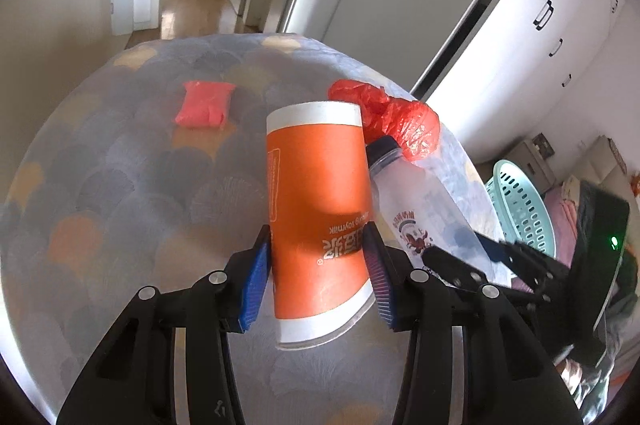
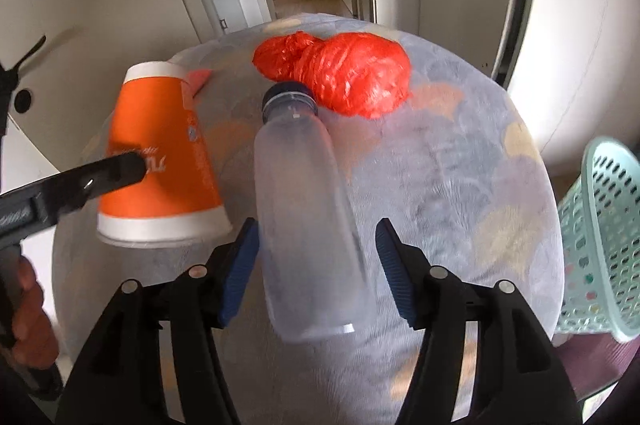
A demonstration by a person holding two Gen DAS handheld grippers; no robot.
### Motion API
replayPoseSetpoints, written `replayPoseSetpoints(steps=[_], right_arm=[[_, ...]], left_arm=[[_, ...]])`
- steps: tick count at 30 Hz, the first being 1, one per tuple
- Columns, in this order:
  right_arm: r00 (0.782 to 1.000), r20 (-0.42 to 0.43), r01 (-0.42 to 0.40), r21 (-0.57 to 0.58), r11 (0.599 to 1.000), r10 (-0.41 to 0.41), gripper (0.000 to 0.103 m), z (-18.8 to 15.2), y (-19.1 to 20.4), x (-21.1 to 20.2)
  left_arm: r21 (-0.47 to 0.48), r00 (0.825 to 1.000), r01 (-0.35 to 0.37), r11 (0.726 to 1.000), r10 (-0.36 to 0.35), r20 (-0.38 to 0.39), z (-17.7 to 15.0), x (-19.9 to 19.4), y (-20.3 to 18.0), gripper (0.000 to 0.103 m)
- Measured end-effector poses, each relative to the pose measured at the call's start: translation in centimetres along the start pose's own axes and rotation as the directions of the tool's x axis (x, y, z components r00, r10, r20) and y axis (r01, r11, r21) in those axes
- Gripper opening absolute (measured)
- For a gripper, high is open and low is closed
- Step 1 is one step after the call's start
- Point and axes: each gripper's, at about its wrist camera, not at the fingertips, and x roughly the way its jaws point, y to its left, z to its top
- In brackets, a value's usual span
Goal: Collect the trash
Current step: 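Grasp the orange paper cup with the left tool while the right tool grasps the clear bottle, then carry both items over the teal basket and open both tools to drop them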
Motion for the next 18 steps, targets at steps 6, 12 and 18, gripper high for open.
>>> replayPoseSetpoints(steps=[6,12,18], right_arm=[[1.000,-0.019,-0.004,-0.013,1.000,0.004,0.049,1.2,0.4,1.5],[0.998,0.011,-0.057,-0.007,0.998,0.057,0.044,1.2,0.7,0.1],[0.990,0.115,-0.083,-0.019,0.996,0.084,0.043,1.6,0.7,-4.4]], left_arm=[[0.001,0.999,0.045,0.999,-0.045,0.018,-0.1,-0.5,0.0,0.042],[0.001,0.996,0.073,0.997,-0.073,0.041,-0.2,-1.6,-0.3,0.042],[0.016,0.988,0.118,0.993,-0.119,0.095,0.4,-4.1,-1.4,0.041]])
